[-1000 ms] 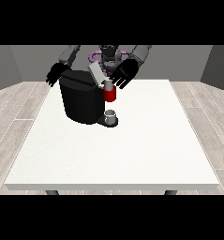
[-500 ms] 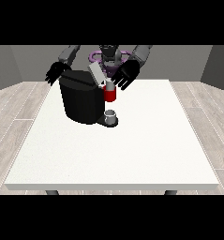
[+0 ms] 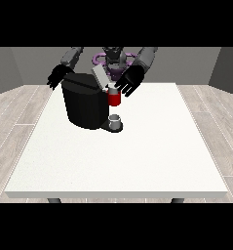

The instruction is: Insert the coffee pod into the coffee machine and close the lid

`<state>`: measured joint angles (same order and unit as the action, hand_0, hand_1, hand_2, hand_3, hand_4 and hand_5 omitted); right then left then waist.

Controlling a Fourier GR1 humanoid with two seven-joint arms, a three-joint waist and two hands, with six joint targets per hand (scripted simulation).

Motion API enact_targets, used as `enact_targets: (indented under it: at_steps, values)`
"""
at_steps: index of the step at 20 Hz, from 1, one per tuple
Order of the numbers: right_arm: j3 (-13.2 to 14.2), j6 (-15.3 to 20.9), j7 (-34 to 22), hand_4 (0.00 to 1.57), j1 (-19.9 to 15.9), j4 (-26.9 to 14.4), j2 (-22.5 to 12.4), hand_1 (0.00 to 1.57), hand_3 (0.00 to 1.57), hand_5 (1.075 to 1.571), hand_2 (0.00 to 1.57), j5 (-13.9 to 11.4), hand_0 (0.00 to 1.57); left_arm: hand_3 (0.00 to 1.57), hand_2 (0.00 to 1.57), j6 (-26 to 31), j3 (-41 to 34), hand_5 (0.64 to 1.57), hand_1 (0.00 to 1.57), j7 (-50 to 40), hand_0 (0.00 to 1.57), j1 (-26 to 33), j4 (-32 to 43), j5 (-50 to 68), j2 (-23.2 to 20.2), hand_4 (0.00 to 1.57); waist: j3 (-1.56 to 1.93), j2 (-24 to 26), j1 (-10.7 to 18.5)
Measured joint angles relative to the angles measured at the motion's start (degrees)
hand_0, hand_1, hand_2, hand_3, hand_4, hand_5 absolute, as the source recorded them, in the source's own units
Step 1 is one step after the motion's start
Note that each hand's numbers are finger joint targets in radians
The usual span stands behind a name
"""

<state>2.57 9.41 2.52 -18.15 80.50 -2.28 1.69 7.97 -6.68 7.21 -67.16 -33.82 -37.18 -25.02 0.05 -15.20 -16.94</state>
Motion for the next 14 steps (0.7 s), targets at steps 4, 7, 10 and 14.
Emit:
enact_targets:
  at_steps: [4, 7, 10, 14]
  values:
    - [0.8, 0.0, 0.9, 0.34, 0.0, -1.8, -0.3, 0.00, 0.00, 1.571, 0.00, 0.1, 0.00, 1.02, 1.18, 0.0, 0.6, 1.571, 1.15, 0.0, 1.15, 0.1, -0.7, -0.5, 1.0, 0.45, 0.02, -0.1, 1.0]
    - [0.4, 0.2, 1.4, 0.44, -0.1, -1.8, 0.1, 0.00, 0.00, 1.571, 0.00, -0.3, 0.00, 0.98, 1.15, 0.8, 0.6, 1.571, 1.11, -0.2, 1.11, -0.7, -0.4, -0.9, 0.1, 0.41, -0.03, -0.4, 0.7]
    - [1.1, 0.1, 1.3, 0.43, -1.0, -2.1, -0.5, 0.00, 0.00, 1.571, 0.00, 0.1, 0.00, 0.95, 1.12, 0.6, 0.9, 1.571, 1.07, 0.0, 1.07, -0.8, -0.6, -1.4, 0.3, 0.38, 0.00, -0.5, 1.0]
    - [0.7, -0.4, 2.7, 0.42, 0.3, -2.1, -0.1, 0.00, 0.00, 1.571, 0.00, 0.2, 0.00, 0.97, 1.12, -0.3, 0.9, 1.571, 1.07, 0.9, 1.07, 0.0, -0.8, -2.0, 0.2, 0.36, 0.02, -0.4, 1.0]
